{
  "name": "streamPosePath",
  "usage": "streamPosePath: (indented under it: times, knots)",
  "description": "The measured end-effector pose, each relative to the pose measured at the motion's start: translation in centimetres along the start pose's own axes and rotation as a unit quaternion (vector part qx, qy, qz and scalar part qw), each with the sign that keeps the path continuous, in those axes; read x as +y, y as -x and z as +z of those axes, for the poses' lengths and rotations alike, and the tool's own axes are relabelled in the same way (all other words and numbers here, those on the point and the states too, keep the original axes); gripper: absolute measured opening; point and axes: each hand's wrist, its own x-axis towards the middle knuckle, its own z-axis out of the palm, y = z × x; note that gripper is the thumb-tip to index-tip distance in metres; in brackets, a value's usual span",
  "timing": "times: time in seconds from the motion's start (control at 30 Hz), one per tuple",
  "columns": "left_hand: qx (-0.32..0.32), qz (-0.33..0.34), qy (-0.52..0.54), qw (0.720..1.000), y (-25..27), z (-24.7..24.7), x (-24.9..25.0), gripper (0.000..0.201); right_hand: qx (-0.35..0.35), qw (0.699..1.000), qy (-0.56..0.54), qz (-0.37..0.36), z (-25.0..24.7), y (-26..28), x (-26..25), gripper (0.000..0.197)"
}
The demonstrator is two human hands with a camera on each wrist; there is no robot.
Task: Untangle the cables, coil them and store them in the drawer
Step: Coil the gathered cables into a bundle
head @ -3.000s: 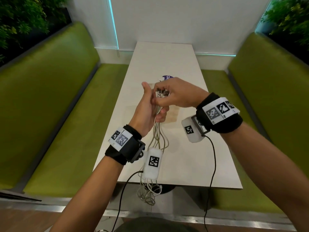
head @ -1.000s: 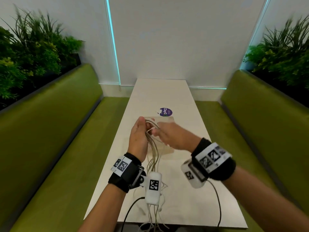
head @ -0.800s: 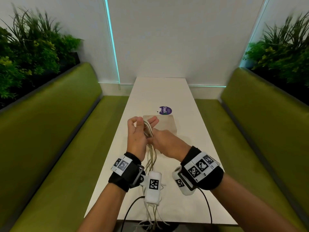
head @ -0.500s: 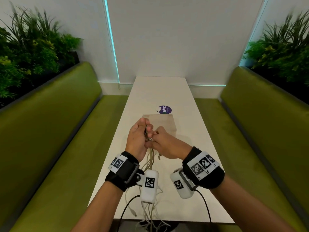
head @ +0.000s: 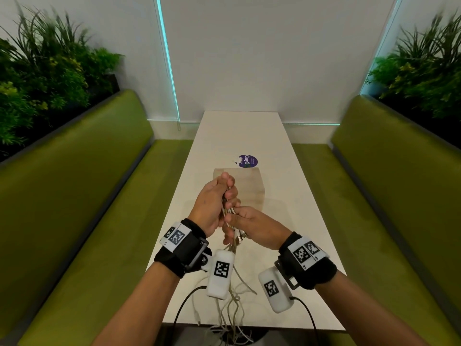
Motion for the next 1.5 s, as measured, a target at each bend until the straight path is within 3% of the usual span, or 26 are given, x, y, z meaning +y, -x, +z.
streamPosePath:
  times: [0.17,0.3,0.43,0.5,0.57,0.7,0.93,1.1,1.2,1.33,1.43,1.5]
  knots:
    - [-0.017,0.009,0.001,1.0,-0.1,-0.1,-0.3,0.035,-0.006,1.0,0.009,0.016,0.1,-0.2,0.3,0.033]
    - [-0.016,0.057,-0.027,0.998,-0.2,-0.4,-0.3,0.034,0.027,1.0,0.006,-0.003,-0.1,-0.2,0.0,0.03]
    - [-0.078,0.06,-0.127,0.987,0.0,-2.0,-2.3,0.076,0.087,0.994,-0.049,-0.034,-0.8,-0.7,-0.9,0.029]
    - [-0.105,0.043,-0.18,0.977,0.6,-2.2,-4.2,0.086,0.121,0.988,-0.085,-0.045,-1.5,-0.9,-1.6,0.034]
    - [-0.111,0.058,-0.177,0.976,1.3,-1.8,-5.7,0.08,0.151,0.979,-0.126,-0.047,-2.1,-0.9,-2.3,0.028]
    - [-0.042,0.079,-0.148,0.985,2.0,-0.2,-6.1,0.04,0.186,0.966,-0.171,-0.051,-2.4,-1.0,-2.8,0.021]
    - [-0.026,0.128,-0.262,0.956,2.2,0.1,-6.9,0.034,0.227,0.943,-0.238,-0.055,-1.6,-1.6,-2.4,0.026]
    - [-0.054,0.054,-0.174,0.982,2.5,-0.4,-6.6,0.034,0.229,0.947,-0.222,-0.045,-1.3,-1.7,-2.2,0.026]
    - [-0.116,0.007,-0.123,0.986,2.8,-1.7,-6.4,0.035,0.214,0.959,-0.174,-0.063,-2.5,-1.6,-2.8,0.026]
    - [-0.144,-0.051,-0.111,0.982,3.0,-3.5,-5.4,0.036,0.139,0.988,0.043,-0.052,-4.4,-0.5,-4.4,0.028]
    - [-0.152,-0.081,-0.107,0.979,2.8,-4.0,-4.5,0.042,0.072,0.971,0.227,-0.017,-5.1,0.2,-5.9,0.028]
    - [-0.151,-0.105,-0.056,0.981,2.6,-4.2,-4.3,0.059,-0.002,0.942,0.333,0.032,-5.5,0.5,-6.9,0.026]
